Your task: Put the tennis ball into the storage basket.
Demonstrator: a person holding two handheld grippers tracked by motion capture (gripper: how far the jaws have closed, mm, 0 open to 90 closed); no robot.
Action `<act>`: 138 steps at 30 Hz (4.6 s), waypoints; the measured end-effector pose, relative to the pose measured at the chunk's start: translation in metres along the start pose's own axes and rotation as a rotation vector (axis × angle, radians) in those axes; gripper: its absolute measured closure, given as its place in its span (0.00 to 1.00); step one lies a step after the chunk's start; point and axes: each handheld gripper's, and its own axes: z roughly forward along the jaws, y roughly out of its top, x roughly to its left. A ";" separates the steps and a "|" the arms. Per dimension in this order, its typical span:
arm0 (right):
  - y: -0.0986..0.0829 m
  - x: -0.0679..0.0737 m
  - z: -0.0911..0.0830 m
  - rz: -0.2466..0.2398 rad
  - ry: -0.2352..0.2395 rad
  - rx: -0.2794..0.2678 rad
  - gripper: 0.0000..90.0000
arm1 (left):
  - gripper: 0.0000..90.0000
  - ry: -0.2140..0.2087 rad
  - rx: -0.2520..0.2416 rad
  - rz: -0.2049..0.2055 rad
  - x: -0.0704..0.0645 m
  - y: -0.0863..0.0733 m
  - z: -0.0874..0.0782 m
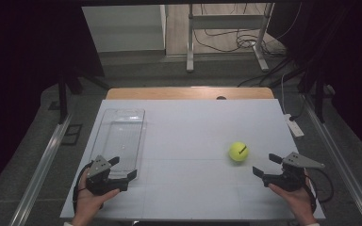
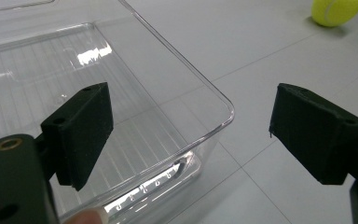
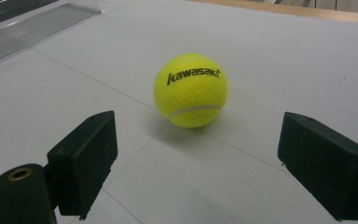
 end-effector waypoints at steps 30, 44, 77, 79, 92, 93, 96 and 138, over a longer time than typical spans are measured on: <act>-0.003 0.002 0.003 -0.010 0.013 0.018 0.14 | 0.16 0.017 -0.006 0.006 -0.003 0.001 -0.002; -0.006 0.003 -0.001 -0.003 0.006 0.016 0.14 | 0.15 -0.001 0.011 0.024 -0.006 0.007 0.005; -0.005 0.000 -0.002 0.002 0.000 0.007 0.14 | 0.14 -0.024 0.035 0.030 -0.017 0.036 0.007; -0.005 0.001 -0.002 0.001 0.001 0.007 0.14 | 0.14 -0.024 0.038 0.031 -0.017 0.038 0.008; -0.005 0.001 -0.001 0.003 0.006 0.006 0.14 | 0.15 -0.052 0.050 0.064 -0.026 0.053 0.018; -0.005 0.001 -0.001 0.002 0.006 0.007 0.14 | 0.15 -0.052 0.054 0.066 -0.027 0.053 0.019; -0.005 0.001 -0.001 0.001 0.003 0.008 0.14 | 0.15 -0.050 0.058 0.066 -0.027 0.053 0.020; -0.006 0.000 0.000 0.000 0.004 0.014 0.14 | 0.15 -0.083 0.091 0.098 -0.039 0.074 0.046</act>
